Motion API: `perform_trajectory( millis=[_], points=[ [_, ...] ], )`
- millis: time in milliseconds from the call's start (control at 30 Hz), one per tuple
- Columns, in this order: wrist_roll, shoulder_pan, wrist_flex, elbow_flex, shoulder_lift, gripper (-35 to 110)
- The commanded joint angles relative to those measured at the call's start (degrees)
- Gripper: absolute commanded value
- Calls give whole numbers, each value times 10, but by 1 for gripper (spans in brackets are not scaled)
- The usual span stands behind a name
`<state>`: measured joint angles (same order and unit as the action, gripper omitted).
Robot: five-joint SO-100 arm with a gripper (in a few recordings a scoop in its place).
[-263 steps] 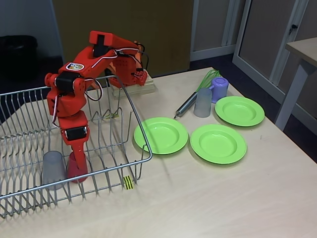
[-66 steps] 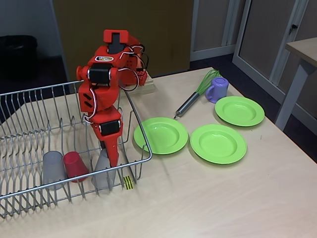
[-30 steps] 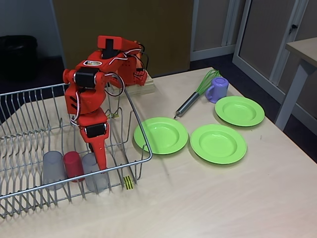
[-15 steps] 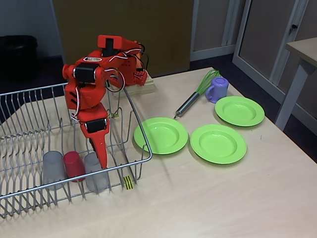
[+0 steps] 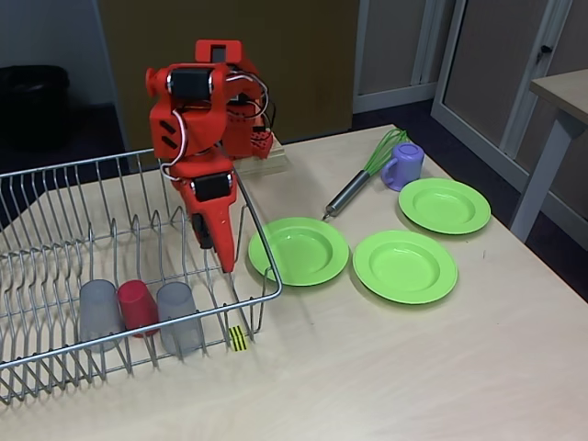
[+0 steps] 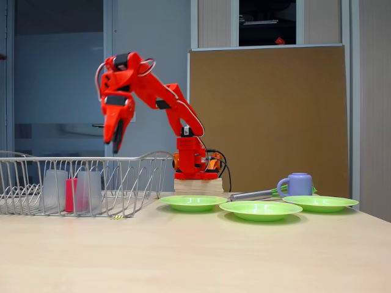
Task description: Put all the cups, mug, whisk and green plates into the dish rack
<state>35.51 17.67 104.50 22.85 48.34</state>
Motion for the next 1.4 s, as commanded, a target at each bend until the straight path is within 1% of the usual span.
perform_trajectory(
  millis=[0,167,267,367,467,600,833,900,967,1033,1233,1367],
  points=[
    [-22,-33,5,60,110,34],
    [-107,-111,-6,196,220,33],
    [-179,-169,-31,290,279,32],
    [-273,-236,-62,390,338,31],
    [-393,-310,-81,463,381,31],
    [-571,-417,-93,519,410,30],
    [-892,-592,-104,529,401,31],
    [-958,-638,-113,528,392,30],
    [-973,-681,-126,537,386,30],
    [-959,-717,-142,548,384,29],
    [-1007,-809,-176,584,393,24],
    [-1023,-860,-229,612,399,30]
  ],
)
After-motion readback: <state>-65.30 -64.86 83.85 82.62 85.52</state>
